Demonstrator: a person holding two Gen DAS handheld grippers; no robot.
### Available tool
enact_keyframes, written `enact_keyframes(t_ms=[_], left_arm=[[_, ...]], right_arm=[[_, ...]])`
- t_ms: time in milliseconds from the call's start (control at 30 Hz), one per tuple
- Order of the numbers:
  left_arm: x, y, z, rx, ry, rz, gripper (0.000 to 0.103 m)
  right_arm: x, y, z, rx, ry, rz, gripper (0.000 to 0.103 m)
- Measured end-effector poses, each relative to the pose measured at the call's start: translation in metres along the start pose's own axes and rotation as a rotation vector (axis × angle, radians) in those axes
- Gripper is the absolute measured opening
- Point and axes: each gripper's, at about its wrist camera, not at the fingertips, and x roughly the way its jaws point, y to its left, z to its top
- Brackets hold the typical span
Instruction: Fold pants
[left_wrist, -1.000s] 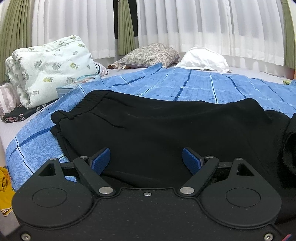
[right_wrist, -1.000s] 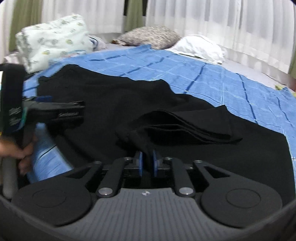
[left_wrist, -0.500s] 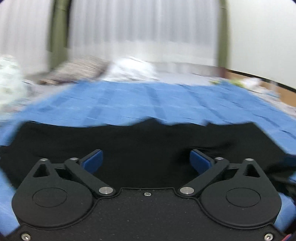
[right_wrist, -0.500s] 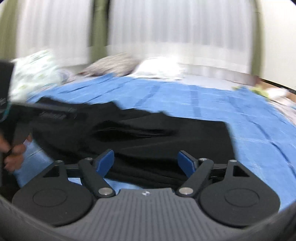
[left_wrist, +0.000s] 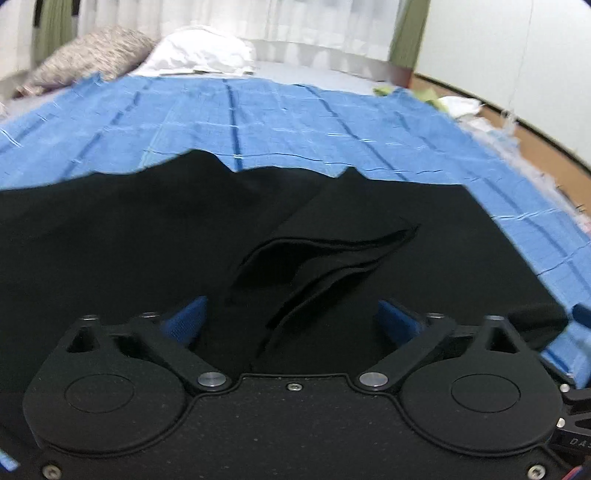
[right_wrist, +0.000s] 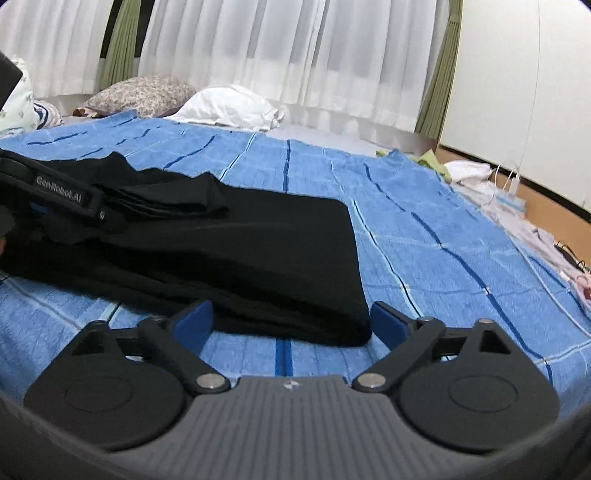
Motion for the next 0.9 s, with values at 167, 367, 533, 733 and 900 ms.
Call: enact_keyframes(t_ms=[167, 367, 533, 733, 900], left_arm=[[-0.015, 0.009, 0.004, -0.092, -0.007, -0.012, 0.020], [-0.028, 0.014, 0.006, -0.115, -0.019, -0.005, 0.008], [-0.046, 0.014, 0.017, -0.122, -0.064, 0.003, 0.007], [-0.034, 0.010, -0.001, 0.034, 0.043, 0.117, 0.008], [-0.035, 0.008, -0.006, 0.049, 0.018, 0.129, 0.009]], right_arm=[[-0.005, 0.004, 0.006, 0.031, -0.063, 0.072, 0.103], [0.005, 0.024, 0.012, -0.053, -0.073, 0.089, 0.103], [0.016, 0.028, 0.010, -0.120, -0.018, 0.034, 0.103], [0.022, -0.015, 0.004, -0.040, 0.050, -0.130, 0.103], [0.022, -0.049, -0.003, 0.059, 0.078, -0.182, 0.103]])
